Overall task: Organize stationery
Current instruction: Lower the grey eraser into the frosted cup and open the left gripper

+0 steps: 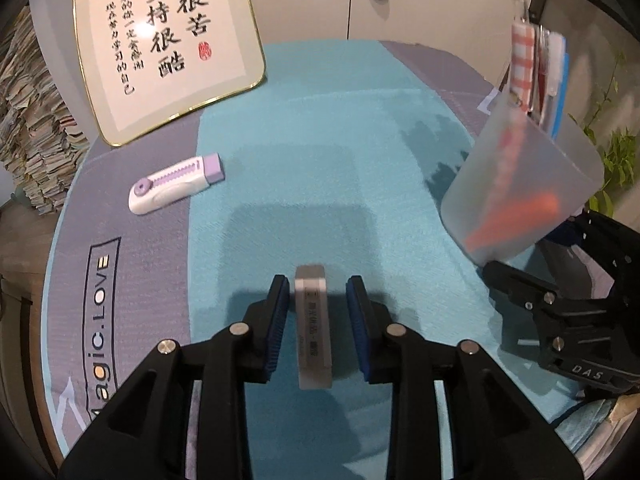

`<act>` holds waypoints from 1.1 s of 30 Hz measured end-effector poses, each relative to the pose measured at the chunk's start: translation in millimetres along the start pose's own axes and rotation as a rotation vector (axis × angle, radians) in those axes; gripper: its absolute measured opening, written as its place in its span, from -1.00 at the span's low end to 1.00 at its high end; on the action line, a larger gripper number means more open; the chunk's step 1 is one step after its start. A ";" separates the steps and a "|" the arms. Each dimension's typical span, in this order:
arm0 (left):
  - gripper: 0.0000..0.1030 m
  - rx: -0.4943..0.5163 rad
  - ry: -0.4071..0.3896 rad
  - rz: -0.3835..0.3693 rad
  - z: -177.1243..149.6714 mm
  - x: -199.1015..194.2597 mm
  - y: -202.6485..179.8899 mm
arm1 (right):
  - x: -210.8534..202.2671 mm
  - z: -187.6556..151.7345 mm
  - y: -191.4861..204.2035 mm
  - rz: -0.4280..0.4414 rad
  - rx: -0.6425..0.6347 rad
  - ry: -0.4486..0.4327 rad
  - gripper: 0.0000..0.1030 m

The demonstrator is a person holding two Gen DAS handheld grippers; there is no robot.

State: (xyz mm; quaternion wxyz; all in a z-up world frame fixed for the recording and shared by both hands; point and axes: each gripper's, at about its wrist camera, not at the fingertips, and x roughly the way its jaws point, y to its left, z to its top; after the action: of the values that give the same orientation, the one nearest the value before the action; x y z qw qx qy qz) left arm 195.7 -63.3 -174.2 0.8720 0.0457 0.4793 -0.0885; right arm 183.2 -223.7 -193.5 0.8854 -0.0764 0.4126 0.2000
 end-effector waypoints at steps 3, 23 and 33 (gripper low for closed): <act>-0.72 -0.012 -0.002 -0.006 2.9 0.9 3.8 | 0.1 0.0 0.0 0.000 0.000 0.000 0.21; -0.73 0.024 -0.233 -0.088 8.7 -87.6 -22.2 | 0.0 0.0 -0.3 0.000 0.000 0.000 0.22; -0.73 0.101 -0.393 -0.195 31.5 -136.6 -56.3 | 0.2 0.1 -0.2 0.000 -0.001 0.001 0.21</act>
State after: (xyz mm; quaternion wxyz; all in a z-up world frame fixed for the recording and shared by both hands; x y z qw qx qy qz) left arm 138.9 -108.6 -41.8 0.9325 0.0246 0.2974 -0.2036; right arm 183.5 -223.8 -193.7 0.8853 -0.0769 0.4128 0.2000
